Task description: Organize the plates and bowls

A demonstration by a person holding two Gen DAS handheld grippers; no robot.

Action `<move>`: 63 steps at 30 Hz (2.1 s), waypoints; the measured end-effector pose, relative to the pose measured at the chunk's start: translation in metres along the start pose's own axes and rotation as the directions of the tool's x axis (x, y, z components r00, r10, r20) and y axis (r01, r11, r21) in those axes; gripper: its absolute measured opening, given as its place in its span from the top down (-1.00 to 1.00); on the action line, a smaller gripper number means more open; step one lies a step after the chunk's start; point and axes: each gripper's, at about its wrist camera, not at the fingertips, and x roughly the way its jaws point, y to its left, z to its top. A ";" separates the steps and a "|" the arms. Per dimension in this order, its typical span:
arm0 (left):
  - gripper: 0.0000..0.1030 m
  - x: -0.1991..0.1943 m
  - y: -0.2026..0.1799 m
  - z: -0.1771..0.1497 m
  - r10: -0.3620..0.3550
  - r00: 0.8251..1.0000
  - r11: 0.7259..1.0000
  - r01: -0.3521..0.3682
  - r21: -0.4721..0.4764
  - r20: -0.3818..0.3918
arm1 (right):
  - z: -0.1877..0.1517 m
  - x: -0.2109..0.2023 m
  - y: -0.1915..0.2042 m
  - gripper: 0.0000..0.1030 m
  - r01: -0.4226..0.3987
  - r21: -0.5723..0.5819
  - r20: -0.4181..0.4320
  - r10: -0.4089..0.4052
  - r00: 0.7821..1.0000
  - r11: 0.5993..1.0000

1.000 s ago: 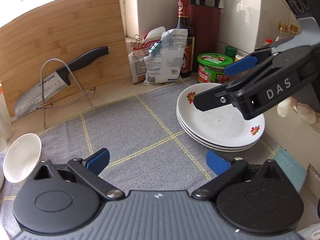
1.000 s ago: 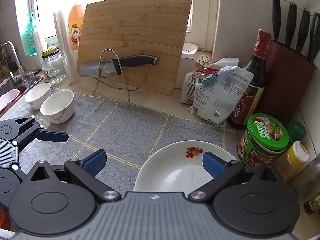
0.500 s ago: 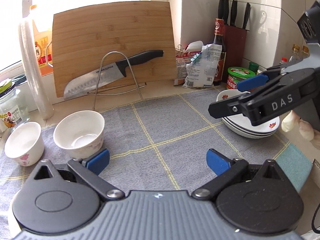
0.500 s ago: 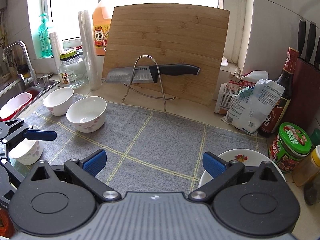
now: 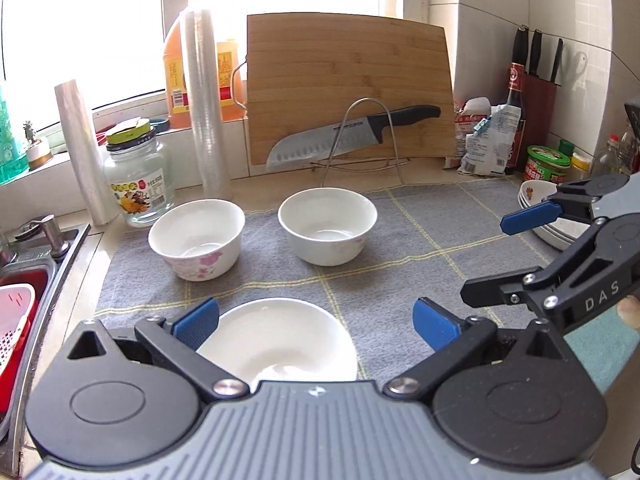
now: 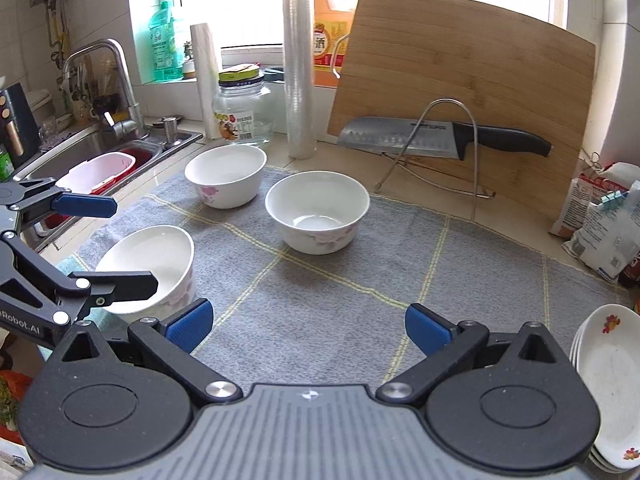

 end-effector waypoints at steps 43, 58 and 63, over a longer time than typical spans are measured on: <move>-0.18 0.065 0.073 -0.015 -0.206 0.947 0.978 0.205 -0.028 -0.248 | -0.003 0.072 0.124 -0.72 -0.128 -0.236 -0.063 0.116 0.991 0.963; -0.17 0.063 0.059 -0.002 -0.234 0.943 0.970 0.244 0.016 -0.237 | -0.002 0.061 0.113 -0.71 -0.100 -0.201 -0.060 0.090 0.994 0.974; -0.17 0.068 0.041 0.007 -0.267 0.936 0.958 0.283 0.038 -0.231 | -0.003 0.045 0.098 -0.71 -0.061 -0.181 -0.051 0.053 0.997 0.982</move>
